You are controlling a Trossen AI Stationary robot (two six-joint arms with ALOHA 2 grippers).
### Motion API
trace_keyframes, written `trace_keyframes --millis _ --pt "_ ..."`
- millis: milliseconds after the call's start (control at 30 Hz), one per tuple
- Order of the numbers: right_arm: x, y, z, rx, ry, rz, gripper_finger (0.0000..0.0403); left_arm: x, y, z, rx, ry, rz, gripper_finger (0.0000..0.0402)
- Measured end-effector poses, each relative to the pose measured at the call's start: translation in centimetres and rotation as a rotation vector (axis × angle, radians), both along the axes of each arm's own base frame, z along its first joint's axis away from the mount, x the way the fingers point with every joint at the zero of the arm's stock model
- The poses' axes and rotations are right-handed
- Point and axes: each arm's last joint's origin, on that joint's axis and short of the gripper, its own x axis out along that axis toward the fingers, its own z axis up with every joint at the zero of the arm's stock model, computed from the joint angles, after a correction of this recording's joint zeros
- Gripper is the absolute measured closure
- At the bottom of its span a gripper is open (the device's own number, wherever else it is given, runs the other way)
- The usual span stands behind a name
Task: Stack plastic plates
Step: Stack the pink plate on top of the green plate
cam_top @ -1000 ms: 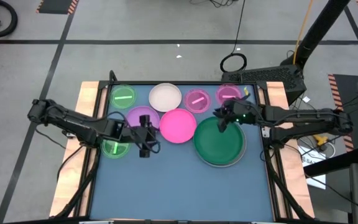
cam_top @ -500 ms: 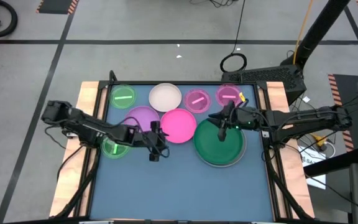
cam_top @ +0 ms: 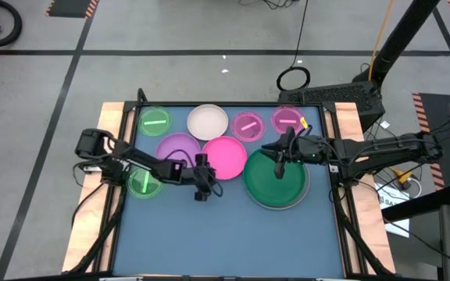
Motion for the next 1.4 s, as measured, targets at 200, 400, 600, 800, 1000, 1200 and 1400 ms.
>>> trace_keyframes --millis 200,400,600,800,1000,1200,1400 --pt "0.0 0.0 0.0 0.000 -0.001 0.000 0.0321 0.1 -0.1 -0.8 -0.017 0.018 0.012 0.0233" --pt "0.0 0.0 0.0 0.000 -0.001 0.000 0.0321 -0.1 0.0 -0.5 -0.002 0.026 0.007 0.0315" --pt "0.0 0.0 -0.1 -0.008 0.007 0.006 0.0321 -0.3 -0.2 0.8 0.025 0.002 -0.030 0.0379" --pt "1.2 0.4 -1.5 -0.047 0.092 0.045 0.0321 -0.9 -1.0 3.5 0.001 -0.069 -0.100 0.0388" --pt "3.8 1.2 -2.9 -0.149 0.091 0.167 0.0320 -1.6 -1.4 6.1 -0.112 -0.152 -0.186 0.0384" --pt "6.8 2.2 -2.3 -0.198 0.114 0.221 0.0282 -1.9 -1.5 6.2 -0.159 -0.134 -0.189 0.0383" --pt "9.7 3.4 -2.4 -0.200 0.216 0.298 0.0225 -2.1 -1.5 6.0 -0.166 -0.102 -0.180 0.0383"
